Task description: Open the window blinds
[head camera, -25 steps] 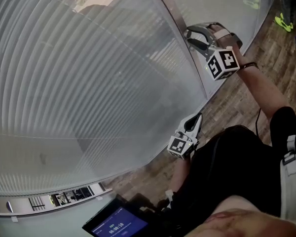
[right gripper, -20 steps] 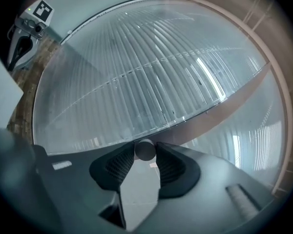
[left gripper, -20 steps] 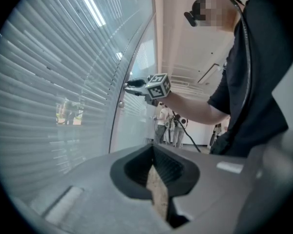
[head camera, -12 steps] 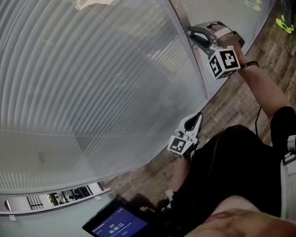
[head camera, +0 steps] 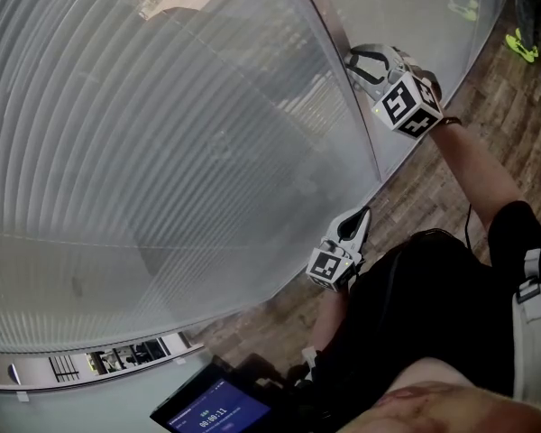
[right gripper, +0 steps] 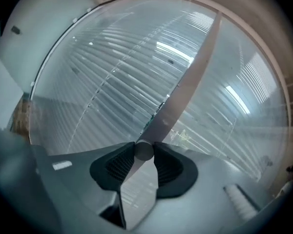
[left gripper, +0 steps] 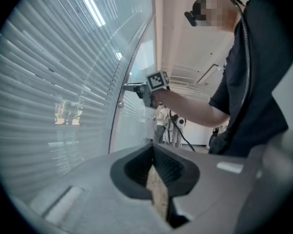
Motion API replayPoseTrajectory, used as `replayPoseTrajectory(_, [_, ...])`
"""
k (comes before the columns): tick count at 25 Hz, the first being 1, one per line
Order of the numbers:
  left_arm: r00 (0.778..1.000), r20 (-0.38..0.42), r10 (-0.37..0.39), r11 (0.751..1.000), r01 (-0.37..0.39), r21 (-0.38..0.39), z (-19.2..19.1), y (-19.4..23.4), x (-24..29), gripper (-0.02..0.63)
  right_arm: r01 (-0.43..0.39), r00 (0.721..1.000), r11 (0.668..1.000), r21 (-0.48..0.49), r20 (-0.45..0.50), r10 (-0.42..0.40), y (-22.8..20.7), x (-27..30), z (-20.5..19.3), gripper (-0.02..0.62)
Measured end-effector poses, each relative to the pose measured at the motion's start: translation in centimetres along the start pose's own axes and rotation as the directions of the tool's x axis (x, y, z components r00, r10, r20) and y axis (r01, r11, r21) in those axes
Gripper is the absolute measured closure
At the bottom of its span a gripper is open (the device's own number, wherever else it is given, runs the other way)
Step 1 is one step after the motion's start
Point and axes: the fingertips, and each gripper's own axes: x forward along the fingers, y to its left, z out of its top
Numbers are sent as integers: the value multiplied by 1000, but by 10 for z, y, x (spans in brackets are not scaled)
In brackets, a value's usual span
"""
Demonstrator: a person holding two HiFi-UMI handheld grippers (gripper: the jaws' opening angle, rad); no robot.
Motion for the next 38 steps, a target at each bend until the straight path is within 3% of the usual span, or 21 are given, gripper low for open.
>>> replayPoseTrajectory(3, [1000,-2,1,1000,-1,5,1,-1,0,607,15,1000,992,126,15,-17,-3,1,-2,469])
replayPoseTrajectory(6, [1000,-3,1,1000,-1,6,1,-3,-1,607,1,999,954,299,46,-15,-5,3,-4,469])
replayPoseTrajectory(9, [1000,-3,6,1000,-6,4,0,-1,-4,607,-42,996,876,480,91,-3,-7,4,-10,469])
replayPoseTrajectory(14, [1000,-2,11,1000,-11,0,1,-1,-6,607,-133,986,705,697,163,25,-12,4,-11,469])
replayPoseTrajectory(17, [1000,-4,9,1000,-9,4,1,-1,-6,607,-151,984,658,738,176,28,-13,4,-10,469])
replayPoseTrajectory(23, [1000,-9,7,1000,-7,4,0,-1,-5,607,-146,984,688,711,177,26,-13,4,-9,466])
replayPoseTrajectory(25, [1000,-10,8,1000,-8,5,-1,-2,-6,607,-151,983,727,670,181,37,-11,4,-7,466])
replayPoseTrajectory(28, [1000,-11,15,1000,-15,7,0,-2,-7,607,-138,983,824,549,175,48,-8,2,-6,423])
replayPoseTrajectory(32, [1000,-6,29,1000,-29,6,0,2,-6,607,-55,993,959,279,112,24,-10,-2,-4,411])
replayPoseTrajectory(34, [999,-7,35,999,-35,2,-1,3,-7,607,-9,997,997,72,72,3,-10,-4,0,410])
replayPoseTrajectory(36, [999,-9,37,999,-37,-4,-2,3,-6,607,30,999,990,-139,36,-25,-10,-6,2,386])
replayPoseTrajectory(38, [999,-11,44,999,-44,-9,-2,7,-5,607,47,999,945,-322,9,-47,-6,-4,-3,380])
